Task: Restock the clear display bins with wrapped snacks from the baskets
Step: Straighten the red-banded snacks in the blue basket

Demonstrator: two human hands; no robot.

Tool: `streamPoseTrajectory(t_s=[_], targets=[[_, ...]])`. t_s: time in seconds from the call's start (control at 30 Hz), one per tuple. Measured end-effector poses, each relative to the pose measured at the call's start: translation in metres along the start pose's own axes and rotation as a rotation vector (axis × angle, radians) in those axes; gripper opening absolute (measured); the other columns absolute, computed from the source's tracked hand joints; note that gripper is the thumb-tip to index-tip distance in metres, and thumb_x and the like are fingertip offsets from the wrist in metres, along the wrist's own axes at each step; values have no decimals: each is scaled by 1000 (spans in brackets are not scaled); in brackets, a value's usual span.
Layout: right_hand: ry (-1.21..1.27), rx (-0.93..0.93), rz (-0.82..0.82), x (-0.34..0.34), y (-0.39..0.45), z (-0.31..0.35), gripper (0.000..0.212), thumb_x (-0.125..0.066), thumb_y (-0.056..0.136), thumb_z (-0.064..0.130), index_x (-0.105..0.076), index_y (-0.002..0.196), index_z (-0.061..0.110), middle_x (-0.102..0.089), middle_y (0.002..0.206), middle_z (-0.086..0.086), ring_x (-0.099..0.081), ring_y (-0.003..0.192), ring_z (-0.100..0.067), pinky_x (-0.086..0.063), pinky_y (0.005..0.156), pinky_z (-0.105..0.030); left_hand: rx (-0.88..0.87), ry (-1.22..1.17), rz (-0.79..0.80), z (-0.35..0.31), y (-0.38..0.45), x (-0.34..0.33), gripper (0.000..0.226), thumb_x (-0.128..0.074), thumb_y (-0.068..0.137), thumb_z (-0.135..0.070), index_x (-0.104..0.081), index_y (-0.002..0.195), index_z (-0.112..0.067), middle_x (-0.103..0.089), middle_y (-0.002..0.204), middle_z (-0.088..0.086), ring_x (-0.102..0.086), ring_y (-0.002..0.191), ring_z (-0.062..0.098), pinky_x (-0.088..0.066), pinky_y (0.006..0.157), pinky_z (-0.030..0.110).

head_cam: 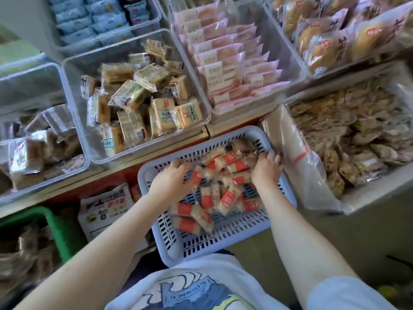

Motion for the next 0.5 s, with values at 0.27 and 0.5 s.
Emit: streamPoseTrajectory(t_s=[0.27,0.5], targets=[[352,271,-195,33,-50,43,44,-80,78,15,-63,118,19,-57,123,-11,-50,114,-36,-42,91,-50,28,-88,3,5,-5,9,52,-48,99,-41,-38,146,-24,-41,144,5,-57,109,20,-49,65,29],[646,845,-258,104,-140,160,44,-71,80,3,-65,120,21,-55,123,-8,-52,110,-29,-40,92,-38,195,-1040,-118,31,-32,54,65,-72,79,-57,-50,138,-38,-65,124,-13,-65,111,8,-56,89,33]])
Point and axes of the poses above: each hand's wrist, its own y-axis towards the middle knuckle, its own x-axis out of the back of the hand, z = x × y, the point moved 8 cm from there along y, towards the middle knuckle
